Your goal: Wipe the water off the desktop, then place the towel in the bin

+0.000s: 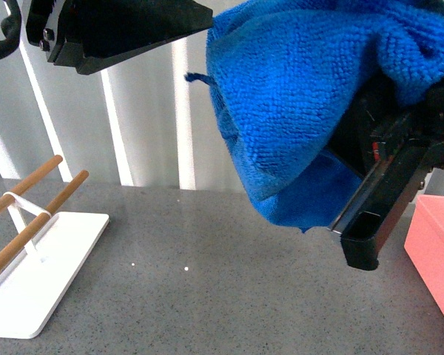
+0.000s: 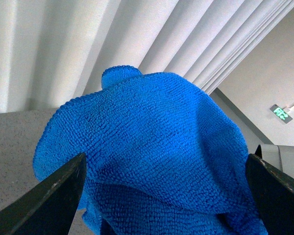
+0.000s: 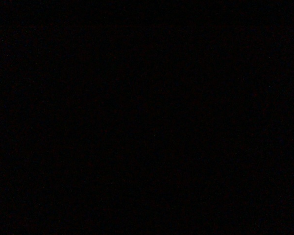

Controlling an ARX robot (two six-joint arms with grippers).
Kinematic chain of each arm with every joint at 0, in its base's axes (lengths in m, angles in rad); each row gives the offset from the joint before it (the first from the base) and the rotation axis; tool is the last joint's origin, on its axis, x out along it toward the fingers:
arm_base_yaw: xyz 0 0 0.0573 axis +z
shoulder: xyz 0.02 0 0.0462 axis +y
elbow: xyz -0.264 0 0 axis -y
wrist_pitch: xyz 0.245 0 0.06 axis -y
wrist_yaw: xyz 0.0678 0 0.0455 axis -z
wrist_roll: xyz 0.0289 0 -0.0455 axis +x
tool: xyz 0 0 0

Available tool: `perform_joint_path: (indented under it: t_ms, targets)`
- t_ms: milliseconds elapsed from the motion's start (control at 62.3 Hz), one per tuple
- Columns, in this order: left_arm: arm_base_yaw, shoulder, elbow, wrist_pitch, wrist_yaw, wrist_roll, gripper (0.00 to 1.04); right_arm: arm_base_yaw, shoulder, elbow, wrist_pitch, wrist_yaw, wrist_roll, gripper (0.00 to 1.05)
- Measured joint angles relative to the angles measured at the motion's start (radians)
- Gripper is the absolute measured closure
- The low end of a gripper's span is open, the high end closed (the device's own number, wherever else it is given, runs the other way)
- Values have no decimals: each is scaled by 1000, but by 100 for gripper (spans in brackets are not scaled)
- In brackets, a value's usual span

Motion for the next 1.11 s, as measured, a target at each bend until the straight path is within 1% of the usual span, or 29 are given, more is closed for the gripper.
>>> perform_joint_path:
  t_ms: [48, 64, 96, 112, 144, 160, 209, 241, 305, 385, 401, 433, 449, 530, 578, 658, 706, 979, 1107]
  targets:
    - [0, 0, 0, 0, 0, 0, 7, -4, 0, -3, 5, 0, 0, 98]
    - [-6, 0, -2, 8, -37, 18, 8, -5, 0, -4, 5, 0, 0, 98]
    - [-22, -2, -13, 36, -131, 40, 11, -6, 0, -5, 6, 0, 1, 98]
    - [-34, -8, -30, 75, -238, 72, 14, -7, 0, -5, 7, 0, 1, 98]
    - [-37, -16, -52, 111, -344, 121, 18, -8, 0, -5, 7, 1, 2, 98]
    - [-39, -27, -77, 140, -435, 161, 22, -8, 0, -5, 7, 2, 2, 98]
    - [-34, -52, -121, 172, -561, 208, 27, -8, 0, -5, 7, 2, 5, 98]
    - [-23, -82, -167, 194, -662, 262, 32, -9, 0, -6, 6, 3, 5, 98]
    - [7, -133, -237, 218, -758, 307, 41, -13, -1, -8, 6, 3, 6, 98]
    - [51, -189, -313, 238, -763, 343, 52, -21, -5, -10, 6, 9, 8, 98]
    - [63, -206, -335, 243, -757, 352, 55, -21, -5, -10, 6, 10, 8, 98]
    - [76, -222, -357, 248, -748, 356, 59, -22, -5, -10, 6, 10, 8, 98]
    - [89, -236, -379, 253, -737, 361, 63, -23, -5, -10, 6, 10, 8, 98]
    - [121, -277, -438, 262, -705, 373, 73, -24, -5, -11, 5, 6, 8, 98]
    - [146, -309, -482, 269, -676, 380, 82, -25, -5, -11, 5, 3, 8, 98]
    - [174, -348, -527, 272, -648, 383, 93, -32, -8, -13, 5, 2, 8, 98]
    - [197, -381, -558, 274, -620, 383, 101, -37, -11, -17, 5, 2, 8, 98]
    - [290, -518, -679, 263, -536, 394, 101, -46, -13, -26, 5, 14, 22, 98]
    - [320, -573, -715, 243, -505, 394, 101, -45, -12, -27, 5, 20, 23, 98]
